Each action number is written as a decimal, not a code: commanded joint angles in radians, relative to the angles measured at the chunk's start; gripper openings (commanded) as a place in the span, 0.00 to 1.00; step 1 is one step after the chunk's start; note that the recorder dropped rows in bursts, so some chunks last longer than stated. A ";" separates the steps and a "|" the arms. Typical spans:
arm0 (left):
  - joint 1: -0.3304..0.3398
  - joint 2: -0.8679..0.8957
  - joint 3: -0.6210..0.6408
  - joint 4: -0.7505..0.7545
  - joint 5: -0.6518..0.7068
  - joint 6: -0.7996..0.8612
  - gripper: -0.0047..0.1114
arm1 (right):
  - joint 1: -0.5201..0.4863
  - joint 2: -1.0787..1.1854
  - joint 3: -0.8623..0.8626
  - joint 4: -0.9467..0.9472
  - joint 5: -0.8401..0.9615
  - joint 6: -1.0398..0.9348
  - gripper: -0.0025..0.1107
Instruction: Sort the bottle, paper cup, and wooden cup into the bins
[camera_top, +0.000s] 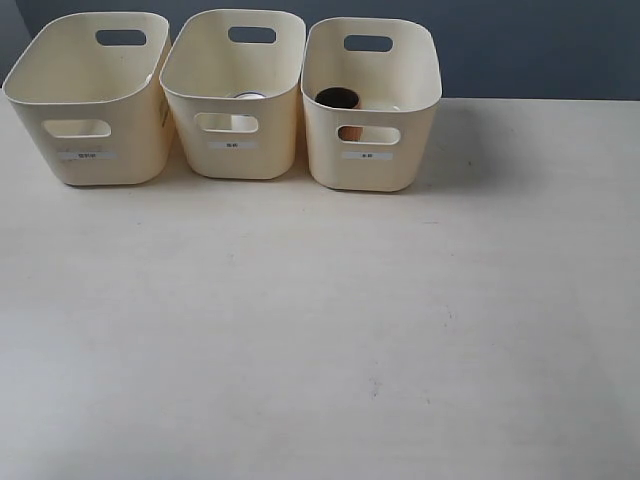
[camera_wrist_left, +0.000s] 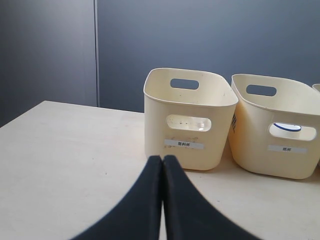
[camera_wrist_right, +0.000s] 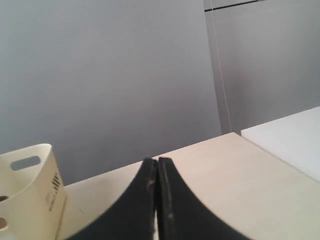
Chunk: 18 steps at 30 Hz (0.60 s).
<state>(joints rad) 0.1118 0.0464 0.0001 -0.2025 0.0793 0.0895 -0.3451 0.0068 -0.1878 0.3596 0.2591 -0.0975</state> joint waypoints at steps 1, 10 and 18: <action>-0.004 -0.004 0.000 0.007 -0.004 0.000 0.04 | -0.004 -0.007 0.004 0.157 0.000 0.005 0.02; -0.004 -0.004 0.000 0.007 -0.004 0.000 0.04 | -0.004 -0.007 0.035 0.157 0.063 -0.091 0.02; -0.004 -0.004 0.000 0.007 -0.004 0.000 0.04 | -0.002 -0.007 0.115 0.352 0.209 -0.017 0.02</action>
<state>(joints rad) 0.1118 0.0464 0.0001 -0.2025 0.0793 0.0895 -0.3451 0.0068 -0.0907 0.6298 0.3937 -0.1408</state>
